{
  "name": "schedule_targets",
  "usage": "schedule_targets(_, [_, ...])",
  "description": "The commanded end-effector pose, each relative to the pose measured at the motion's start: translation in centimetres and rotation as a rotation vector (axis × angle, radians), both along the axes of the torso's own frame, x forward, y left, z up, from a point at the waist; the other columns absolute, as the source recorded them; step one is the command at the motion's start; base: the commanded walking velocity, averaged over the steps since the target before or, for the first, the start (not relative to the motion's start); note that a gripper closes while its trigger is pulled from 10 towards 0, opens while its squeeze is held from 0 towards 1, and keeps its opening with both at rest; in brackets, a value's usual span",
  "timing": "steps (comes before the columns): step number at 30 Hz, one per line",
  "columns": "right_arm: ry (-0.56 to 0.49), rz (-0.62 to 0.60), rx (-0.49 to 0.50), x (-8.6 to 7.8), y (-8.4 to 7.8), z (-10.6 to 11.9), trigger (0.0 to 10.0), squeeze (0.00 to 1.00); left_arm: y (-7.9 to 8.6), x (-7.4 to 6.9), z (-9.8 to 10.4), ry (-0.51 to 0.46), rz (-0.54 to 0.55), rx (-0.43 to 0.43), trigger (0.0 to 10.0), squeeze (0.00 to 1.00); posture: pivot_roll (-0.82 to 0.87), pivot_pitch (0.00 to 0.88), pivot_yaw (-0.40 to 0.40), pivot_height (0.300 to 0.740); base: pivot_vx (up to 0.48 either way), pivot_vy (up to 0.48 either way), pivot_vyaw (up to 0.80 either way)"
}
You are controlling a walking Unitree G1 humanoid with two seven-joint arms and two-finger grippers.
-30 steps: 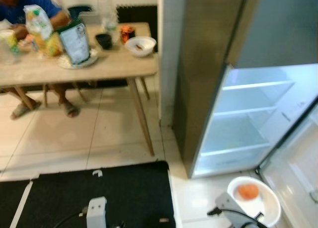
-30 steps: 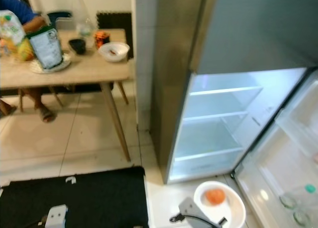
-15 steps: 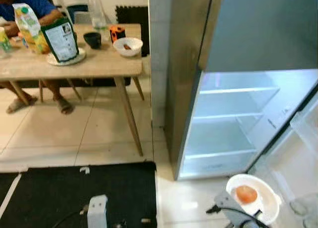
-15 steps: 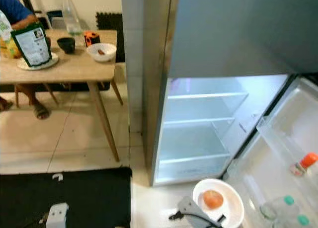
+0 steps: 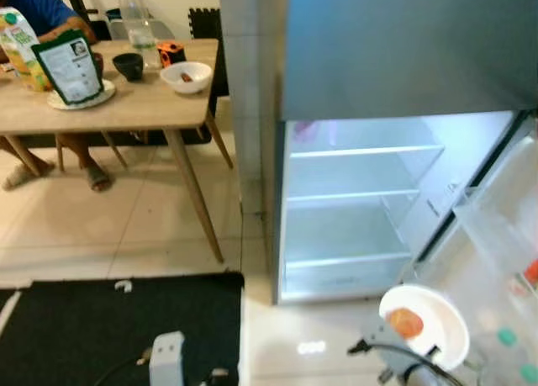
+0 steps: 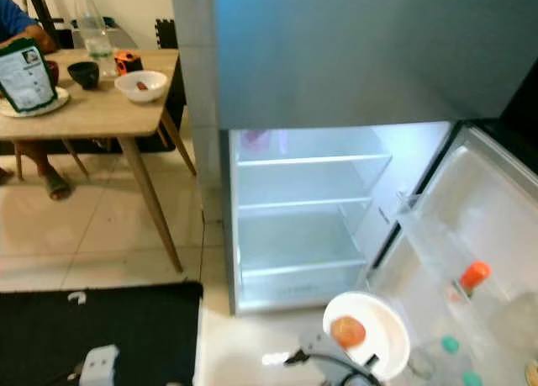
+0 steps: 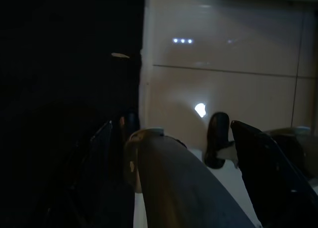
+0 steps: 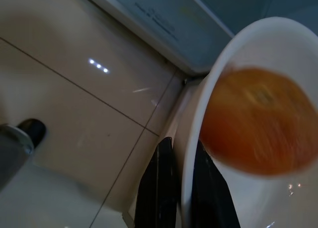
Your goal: Restocking fridge
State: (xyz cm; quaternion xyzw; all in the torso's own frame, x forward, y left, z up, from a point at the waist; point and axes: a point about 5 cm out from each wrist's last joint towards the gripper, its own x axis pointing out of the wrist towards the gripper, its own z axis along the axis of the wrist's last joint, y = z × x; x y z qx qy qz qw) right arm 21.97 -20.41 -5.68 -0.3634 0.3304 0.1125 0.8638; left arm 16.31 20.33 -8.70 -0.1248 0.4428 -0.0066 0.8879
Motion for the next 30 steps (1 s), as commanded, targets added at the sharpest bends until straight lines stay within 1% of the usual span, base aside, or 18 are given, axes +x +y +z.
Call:
schedule_targets(1, [-0.015, 0.003, 0.0, 0.1, 0.1, 0.1, 10.0, 0.0, 0.1, -0.1, -0.1, 0.009, -0.008, 0.01, 10.0, 0.0, -0.08, 0.062, -0.011, 0.74, 0.0, 0.0, 0.0])
schedule_targets(9, [-0.036, 0.023, -0.003, 0.7, 0.2, 0.5, 10.0, 0.0, 0.0, 0.0, 0.0, 0.007, -0.006, 0.01, 10.0, 0.0, -0.08, 0.057, -0.012, 0.74, 0.0, 0.0, 0.0])
schedule_targets(13, [-0.034, 0.031, -0.003, 0.8, 0.2, 0.5, 10.0, 0.0, -0.1, 0.1, 0.0, 0.009, -0.006, 0.02, 10.0, 0.0, -0.08, 0.053, -0.015, 0.74, 0.0, 0.0, 0.0])
schedule_targets(19, [-0.003, 0.034, -0.003, 0.1, 0.3, 0.1, 10.0, 0.0, -0.2, 0.2, 0.0, 0.005, -0.01, 0.009, 10.0, 0.0, -0.07, 0.054, -0.015, 0.74, 0.0, 0.0, 0.0])
schedule_targets(20, [0.013, 0.026, -0.001, -0.3, 0.3, -0.2, 10.0, 0.0, -0.2, 0.2, 0.0, 0.001, -0.016, 0.011, 10.0, 0.0, -0.07, 0.056, -0.015, 0.74, 0.0, 0.0, 0.0])
schedule_targets(21, [0.013, 0.026, -0.001, -0.3, 0.3, -0.2, 10.0, 0.0, -0.2, 0.2, 0.0, 0.001, -0.016, 0.011, 10.0, 0.0, -0.07, 0.056, -0.015, 0.74, 0.0, 0.0, 0.0])
schedule_targets(24, [0.026, 0.018, 0.004, -0.8, 0.3, -0.5, 10.0, 0.0, -0.1, 0.1, 0.0, 0.005, -0.026, 0.018, 10.0, 0.0, -0.07, 0.061, -0.009, 0.74, 0.261, 0.0, 0.0])
schedule_targets(30, [0.036, 0.008, 0.009, -1.0, 0.3, -0.7, 10.0, 0.0, 0.0, -0.1, -0.1, 0.009, -0.031, 0.022, 10.0, 0.0, -0.07, 0.061, -0.008, 0.74, 0.302, 0.0, 0.0])
